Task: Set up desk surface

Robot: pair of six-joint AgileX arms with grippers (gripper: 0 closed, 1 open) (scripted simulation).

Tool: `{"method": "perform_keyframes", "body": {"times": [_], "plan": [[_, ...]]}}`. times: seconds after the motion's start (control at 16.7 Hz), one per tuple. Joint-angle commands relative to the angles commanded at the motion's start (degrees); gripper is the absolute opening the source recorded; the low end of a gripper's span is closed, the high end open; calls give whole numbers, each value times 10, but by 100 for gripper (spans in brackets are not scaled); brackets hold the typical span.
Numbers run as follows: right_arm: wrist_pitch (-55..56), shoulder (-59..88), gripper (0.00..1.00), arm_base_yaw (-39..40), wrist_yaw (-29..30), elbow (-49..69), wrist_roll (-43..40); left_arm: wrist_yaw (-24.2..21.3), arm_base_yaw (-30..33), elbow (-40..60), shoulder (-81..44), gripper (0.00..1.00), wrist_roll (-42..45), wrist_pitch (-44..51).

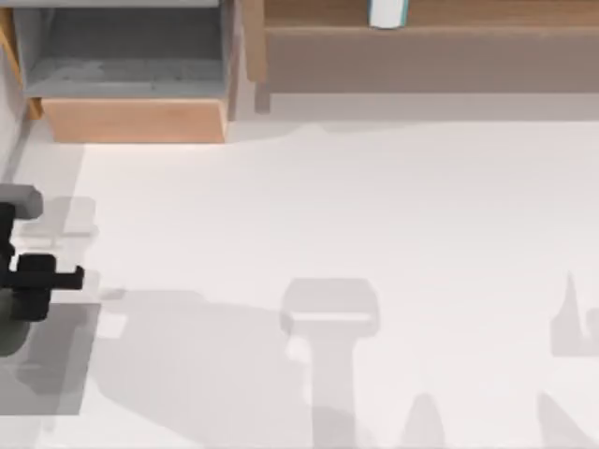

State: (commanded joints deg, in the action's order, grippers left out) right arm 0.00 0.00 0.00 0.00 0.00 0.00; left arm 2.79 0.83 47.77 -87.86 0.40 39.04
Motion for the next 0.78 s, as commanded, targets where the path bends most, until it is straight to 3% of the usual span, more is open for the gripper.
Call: {"method": "perform_keyframes", "body": {"times": [0.3, 0.78], "plan": [[0, 0, 100, 0, 0, 0, 0, 32, -1, 37, 3, 0, -3, -59], [0, 0, 100, 0, 0, 0, 0, 35, 17, 50, -4, 0, -11, -77]]}}
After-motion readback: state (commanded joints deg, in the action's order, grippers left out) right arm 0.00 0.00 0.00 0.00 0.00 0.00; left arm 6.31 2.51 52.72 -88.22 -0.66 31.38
